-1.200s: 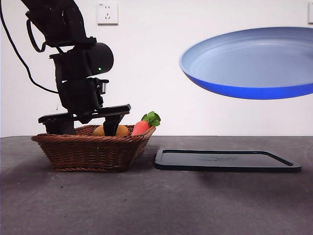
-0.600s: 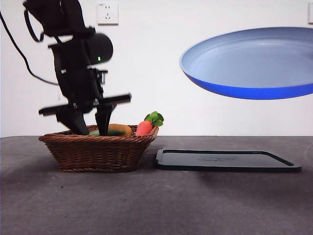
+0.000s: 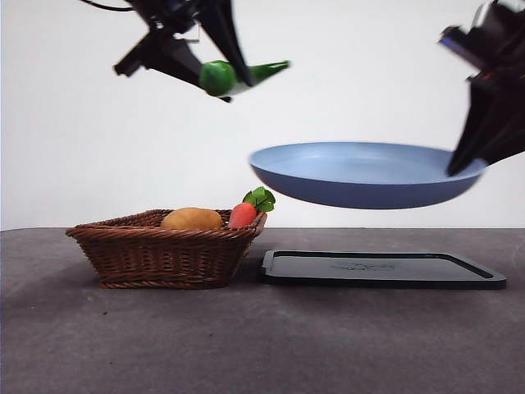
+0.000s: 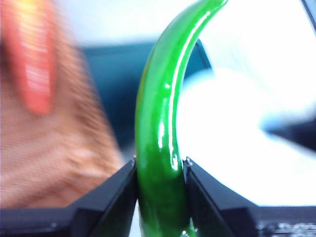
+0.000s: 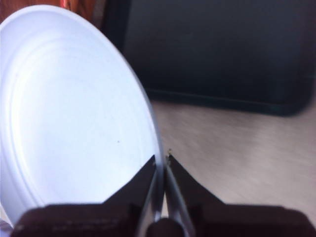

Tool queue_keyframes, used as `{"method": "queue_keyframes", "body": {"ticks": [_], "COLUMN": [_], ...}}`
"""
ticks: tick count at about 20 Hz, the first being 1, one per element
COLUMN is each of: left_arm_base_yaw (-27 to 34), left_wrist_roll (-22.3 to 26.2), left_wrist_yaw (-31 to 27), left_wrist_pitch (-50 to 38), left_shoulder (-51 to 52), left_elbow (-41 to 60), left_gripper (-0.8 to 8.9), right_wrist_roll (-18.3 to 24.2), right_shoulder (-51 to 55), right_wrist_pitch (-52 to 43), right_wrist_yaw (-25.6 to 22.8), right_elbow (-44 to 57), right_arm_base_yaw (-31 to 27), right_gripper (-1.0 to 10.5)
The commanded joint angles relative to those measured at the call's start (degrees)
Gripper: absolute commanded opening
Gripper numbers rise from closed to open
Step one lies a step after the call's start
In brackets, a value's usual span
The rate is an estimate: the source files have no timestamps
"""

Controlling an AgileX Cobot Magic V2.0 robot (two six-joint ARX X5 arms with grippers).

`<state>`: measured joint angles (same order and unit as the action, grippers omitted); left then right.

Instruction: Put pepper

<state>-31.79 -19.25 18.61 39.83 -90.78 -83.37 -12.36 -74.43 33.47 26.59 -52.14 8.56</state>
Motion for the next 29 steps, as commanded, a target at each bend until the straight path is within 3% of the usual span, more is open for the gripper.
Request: {"method": "queue_keyframes", "body": {"ticks": [1, 6, 10, 14, 17, 29], "left_arm_base_yaw": [-5.07, -12.48, -14.12, -14.25, -14.34, -14.4], "left_wrist_roll": [4.83, 11.26, 12.0, 12.04, 12.98, 13.38], "left_wrist_yaw": [-2.91, -8.5, -13.09, -13.05, -12.98, -12.17], "left_wrist_pitch": [0.31, -0.11, 0.24, 0.76, 1.88, 4.87], "left_shoulder": [-2.56, -9.51, -12.83, -12.92, -12.92, -9.38], "left_elbow": [-1.05, -1.03, -1.03, -1.03, -1.03, -5.07], "left_gripper": [1.39, 1.39, 1.39, 1.5, 2.22, 2.75], "right_wrist_roll": [-5.73, -6.27, -6.1, -5.57, -5.6, -5.57], "right_shoulder": [-2.34, -2.62, -2.62, -2.62, -2.62, -2.62], "right_wrist_pitch": [-2.21, -1.55, 0.37, 1.31, 1.36, 3.06], "right_wrist_yaw": [1.99, 1.92, 1.88, 1.79, 1.79, 1.75], "right_elbow": [-0.66, -0.66, -0.66, -0.66, -0.66, -0.66], "right_arm_base_yaw": [1.49, 4.02, 4.0, 4.0, 4.02, 4.0], "right_gripper": [0.0, 0.0, 0.0, 0.0, 0.0, 0.0]}}
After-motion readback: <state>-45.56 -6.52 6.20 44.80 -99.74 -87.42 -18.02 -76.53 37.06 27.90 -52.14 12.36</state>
